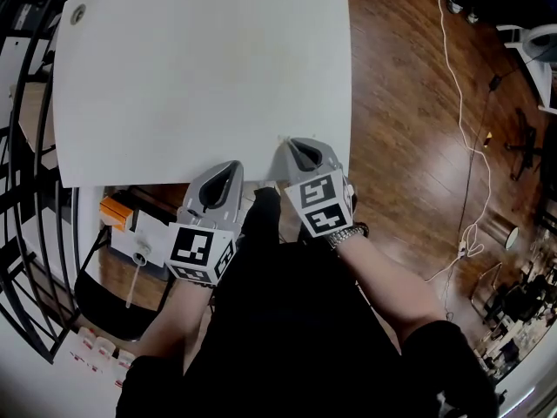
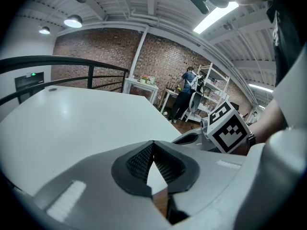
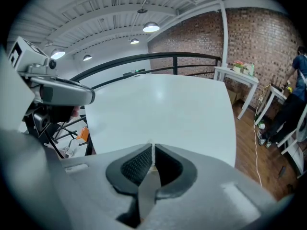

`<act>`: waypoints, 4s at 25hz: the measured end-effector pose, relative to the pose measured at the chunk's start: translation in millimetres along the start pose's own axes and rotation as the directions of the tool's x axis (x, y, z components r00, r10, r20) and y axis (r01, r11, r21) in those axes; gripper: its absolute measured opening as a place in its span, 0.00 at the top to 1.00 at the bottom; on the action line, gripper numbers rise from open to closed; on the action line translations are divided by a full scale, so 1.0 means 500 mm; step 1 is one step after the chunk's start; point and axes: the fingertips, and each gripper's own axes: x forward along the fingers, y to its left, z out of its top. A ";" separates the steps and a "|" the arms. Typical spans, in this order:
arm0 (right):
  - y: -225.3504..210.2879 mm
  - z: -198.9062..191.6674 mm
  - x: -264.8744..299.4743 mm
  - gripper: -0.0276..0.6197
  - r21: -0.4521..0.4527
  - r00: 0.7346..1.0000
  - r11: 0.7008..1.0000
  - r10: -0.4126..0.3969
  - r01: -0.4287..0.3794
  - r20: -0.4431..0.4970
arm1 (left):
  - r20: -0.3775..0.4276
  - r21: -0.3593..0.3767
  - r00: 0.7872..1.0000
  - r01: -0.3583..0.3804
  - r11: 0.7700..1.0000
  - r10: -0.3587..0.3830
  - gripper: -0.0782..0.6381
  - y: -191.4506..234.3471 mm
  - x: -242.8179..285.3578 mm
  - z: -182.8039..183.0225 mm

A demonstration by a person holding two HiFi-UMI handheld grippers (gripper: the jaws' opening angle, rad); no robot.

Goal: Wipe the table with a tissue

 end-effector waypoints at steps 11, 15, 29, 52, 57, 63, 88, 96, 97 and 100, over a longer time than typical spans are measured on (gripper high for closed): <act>-0.048 -0.006 -0.010 0.94 0.027 0.999 0.999 -0.037 0.037 0.006 | -0.003 0.004 1.000 0.004 1.000 -0.004 0.87 -0.011 0.011 0.005; -0.068 -0.004 -0.015 0.94 0.037 0.999 0.998 -0.051 0.050 0.007 | -0.004 0.010 1.000 0.010 1.000 -0.010 0.87 -0.016 0.019 0.014; -0.115 -0.012 -0.021 0.94 0.074 0.998 0.995 -0.069 0.068 0.010 | -0.009 0.020 1.000 0.013 1.000 -0.013 0.87 -0.029 0.043 0.026; -0.149 0.014 -0.109 0.94 0.110 0.991 0.991 -0.090 0.079 0.095 | 0.040 0.044 0.999 -0.012 0.999 0.010 0.87 -0.082 0.012 0.056; -0.142 0.030 -0.148 0.94 0.087 0.988 0.994 -0.078 0.066 0.137 | 0.068 0.057 0.997 -0.029 0.998 0.025 0.87 -0.109 -0.005 0.066; -0.132 0.037 -0.216 0.94 0.051 0.980 0.998 -0.049 0.039 0.194 | 0.107 0.068 0.993 -0.051 0.996 0.043 0.87 -0.170 -0.022 0.073; -0.049 0.004 -0.509 0.94 -0.112 0.899 0.992 0.101 -0.059 0.426 | 0.267 0.155 0.958 -0.149 0.977 0.104 0.87 -0.437 -0.116 0.077; -0.014 -0.014 -0.574 0.94 -0.179 0.867 0.982 0.146 -0.067 0.477 | 0.317 0.160 0.941 -0.177 0.971 0.119 0.87 -0.492 -0.146 0.066; -0.006 -0.017 -0.584 0.94 -0.187 0.863 0.980 0.150 -0.066 0.483 | 0.323 0.161 0.939 -0.182 0.970 0.122 0.87 -0.498 -0.153 0.065; 0.008 -0.017 -0.604 0.94 -0.206 0.851 0.976 0.163 -0.066 0.499 | 0.340 0.164 0.931 -0.195 0.967 0.130 0.87 -0.510 -0.172 0.067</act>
